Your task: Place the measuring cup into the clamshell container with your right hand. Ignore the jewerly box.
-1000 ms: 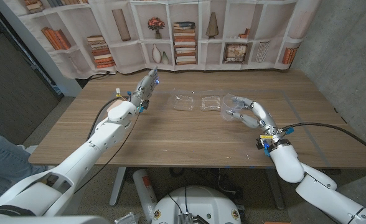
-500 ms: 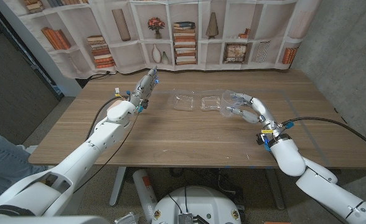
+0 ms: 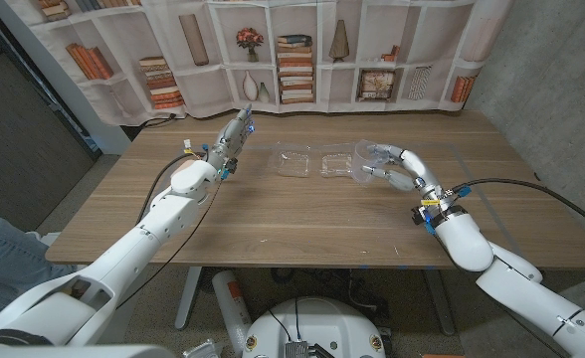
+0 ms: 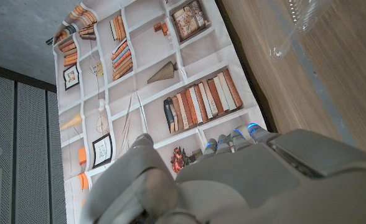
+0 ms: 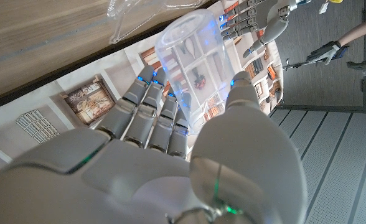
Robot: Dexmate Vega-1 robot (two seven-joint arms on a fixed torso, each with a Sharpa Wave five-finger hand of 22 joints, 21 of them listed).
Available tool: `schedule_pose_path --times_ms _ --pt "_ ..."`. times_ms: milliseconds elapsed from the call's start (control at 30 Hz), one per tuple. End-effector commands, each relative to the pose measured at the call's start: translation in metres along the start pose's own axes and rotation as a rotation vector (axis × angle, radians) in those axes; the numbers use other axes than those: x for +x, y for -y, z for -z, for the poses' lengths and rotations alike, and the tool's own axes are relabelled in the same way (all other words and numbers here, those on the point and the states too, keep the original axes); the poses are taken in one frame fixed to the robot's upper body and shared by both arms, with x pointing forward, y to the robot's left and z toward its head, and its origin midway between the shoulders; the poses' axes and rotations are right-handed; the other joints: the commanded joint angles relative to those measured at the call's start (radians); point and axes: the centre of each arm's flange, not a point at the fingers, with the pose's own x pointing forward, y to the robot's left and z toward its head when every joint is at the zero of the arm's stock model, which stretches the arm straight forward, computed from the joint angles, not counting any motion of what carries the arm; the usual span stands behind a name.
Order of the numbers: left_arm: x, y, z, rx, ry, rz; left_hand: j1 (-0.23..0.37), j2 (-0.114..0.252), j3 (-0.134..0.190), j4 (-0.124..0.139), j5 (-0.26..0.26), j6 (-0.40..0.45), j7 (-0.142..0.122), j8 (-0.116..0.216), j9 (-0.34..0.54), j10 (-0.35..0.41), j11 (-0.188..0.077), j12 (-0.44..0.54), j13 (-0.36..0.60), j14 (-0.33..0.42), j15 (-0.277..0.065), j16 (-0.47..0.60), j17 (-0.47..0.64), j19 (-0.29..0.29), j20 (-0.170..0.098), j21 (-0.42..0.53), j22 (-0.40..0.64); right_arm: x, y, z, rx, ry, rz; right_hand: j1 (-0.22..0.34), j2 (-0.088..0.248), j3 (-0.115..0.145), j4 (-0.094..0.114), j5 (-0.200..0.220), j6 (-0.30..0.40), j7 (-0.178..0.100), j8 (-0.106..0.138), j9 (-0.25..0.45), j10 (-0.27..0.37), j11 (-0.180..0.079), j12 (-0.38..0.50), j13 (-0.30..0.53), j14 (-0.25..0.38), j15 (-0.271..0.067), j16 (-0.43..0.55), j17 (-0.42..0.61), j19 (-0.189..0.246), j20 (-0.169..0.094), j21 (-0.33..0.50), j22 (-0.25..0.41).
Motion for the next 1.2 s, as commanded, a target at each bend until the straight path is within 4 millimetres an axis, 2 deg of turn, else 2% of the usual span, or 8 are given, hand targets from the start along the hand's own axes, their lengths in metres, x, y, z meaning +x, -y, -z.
schedule_pose_path --times_ms 33,767,1200 --pt "-0.003 0.002 -0.001 0.007 -0.004 -0.002 0.007 0.011 -0.002 0.0 -0.003 -0.021 -0.009 0.001 0.005 -0.053 -0.002 -0.001 0.005 -0.145 0.002 -0.001 0.002 -0.232 -0.008 0.001 0.003 0.015 0.005 0.001 0.001 0.023 -0.023 0.084 0.088 0.029 0.019 -0.004 0.041 -0.04 0.005 0.002 0.004 0.002 -0.001 0.002 0.001 -0.122 0.0 0.003 0.003 -0.072 -0.006 0.005" --pt "-0.007 -0.001 -0.011 0.024 0.002 -0.012 0.009 0.012 -0.004 -0.001 -0.004 -0.019 -0.007 0.002 0.005 -0.053 0.002 -0.001 0.005 -0.146 0.001 -0.001 0.002 -0.233 -0.008 0.001 0.003 0.044 0.008 -0.004 -0.001 0.065 -0.071 0.088 0.092 0.033 0.019 -0.021 0.049 -0.039 0.004 0.003 0.017 0.007 -0.003 0.002 0.006 -0.127 -0.002 0.003 0.009 -0.077 -0.008 0.005" --pt "-0.008 -0.001 -0.009 0.024 -0.003 -0.012 0.01 0.014 -0.005 -0.002 -0.004 -0.018 -0.006 0.002 0.005 -0.049 0.008 0.0 0.005 -0.146 0.002 -0.001 0.002 -0.234 -0.009 0.001 0.003 0.06 0.004 -0.005 0.012 0.083 -0.085 0.094 0.095 0.037 0.017 -0.028 0.052 -0.04 0.002 0.004 0.021 0.002 -0.005 0.002 0.006 -0.127 -0.004 0.003 0.01 -0.079 -0.01 0.005"
